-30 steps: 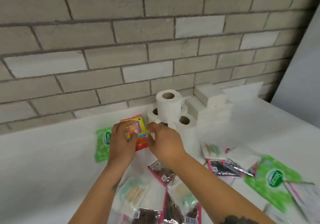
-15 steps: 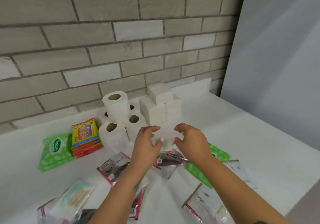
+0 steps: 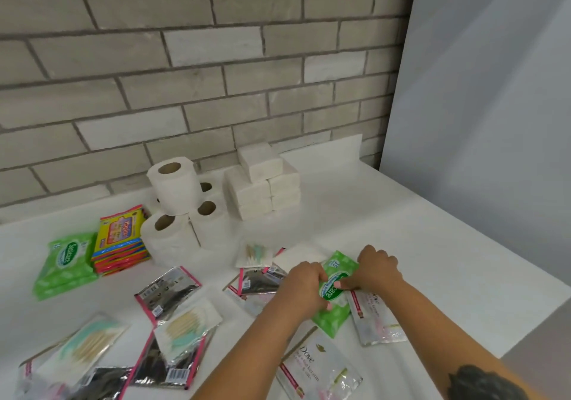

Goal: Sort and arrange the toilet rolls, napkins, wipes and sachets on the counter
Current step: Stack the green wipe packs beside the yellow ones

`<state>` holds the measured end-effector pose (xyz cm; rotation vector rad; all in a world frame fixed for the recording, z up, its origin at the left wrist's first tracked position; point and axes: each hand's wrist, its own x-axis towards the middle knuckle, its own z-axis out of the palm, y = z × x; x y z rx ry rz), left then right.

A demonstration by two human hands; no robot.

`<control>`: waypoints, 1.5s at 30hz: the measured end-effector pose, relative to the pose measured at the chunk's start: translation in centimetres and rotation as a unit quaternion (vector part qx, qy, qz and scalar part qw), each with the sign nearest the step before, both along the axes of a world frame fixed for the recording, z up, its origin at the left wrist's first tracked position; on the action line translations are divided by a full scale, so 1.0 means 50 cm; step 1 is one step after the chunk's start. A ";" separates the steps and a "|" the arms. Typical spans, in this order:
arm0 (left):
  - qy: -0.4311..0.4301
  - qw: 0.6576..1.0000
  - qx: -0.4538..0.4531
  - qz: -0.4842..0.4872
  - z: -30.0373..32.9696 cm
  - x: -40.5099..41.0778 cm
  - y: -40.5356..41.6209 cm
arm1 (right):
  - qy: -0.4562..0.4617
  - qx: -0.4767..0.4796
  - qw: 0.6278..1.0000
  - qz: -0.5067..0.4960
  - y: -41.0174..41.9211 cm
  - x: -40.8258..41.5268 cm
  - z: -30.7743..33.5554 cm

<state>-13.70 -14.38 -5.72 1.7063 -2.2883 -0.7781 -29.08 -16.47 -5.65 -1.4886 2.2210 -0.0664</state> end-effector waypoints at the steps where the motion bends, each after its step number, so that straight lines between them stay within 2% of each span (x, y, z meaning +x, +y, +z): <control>1: -0.016 1.000 0.002 0.001 -0.004 -0.005 0.001 | 0.002 0.009 1.000 -0.003 -0.006 0.000 -0.004; 6: -0.043 0.999 -0.010 0.014 -0.022 -0.018 0.000 | 0.003 0.048 0.999 -0.002 -0.036 0.008 -0.014; 10: -0.034 0.999 -0.017 0.027 -0.027 -0.019 0.000 | -0.061 0.063 0.996 -0.008 -0.074 0.010 -0.047; 15: -0.003 0.999 -0.025 0.048 -0.029 -0.019 -0.002 | -0.128 0.023 0.992 0.003 -0.080 0.000 -0.036; 19: 0.033 0.996 -0.033 0.080 -0.023 -0.016 -0.014 | -0.317 0.003 0.948 -0.014 -0.084 -0.016 -0.024; 22: 0.047 0.993 -0.037 0.102 -0.013 -0.013 -0.026 | -0.397 -0.011 0.918 0.001 -0.083 -0.030 -0.012; 25: 0.032 0.992 -0.053 0.109 -0.003 -0.009 -0.037 | -0.436 -0.017 0.900 0.020 -0.085 -0.036 0.005; 31: 0.055 0.989 -0.031 0.135 0.009 0.000 -0.050 | -0.454 -0.035 0.889 0.044 -0.102 -0.047 0.038; 37: 0.164 0.978 -0.034 0.121 0.028 -0.002 -0.048 | -0.436 -0.057 0.891 0.117 -0.105 -0.041 0.100; 41: 0.227 0.961 -0.069 0.144 0.050 0.016 -0.046 | -0.403 -0.118 0.892 0.167 -0.102 -0.006 0.153; 45: 0.298 0.932 -0.090 0.186 0.075 0.066 -0.036 | -0.358 -0.224 0.889 0.175 -0.097 0.074 0.185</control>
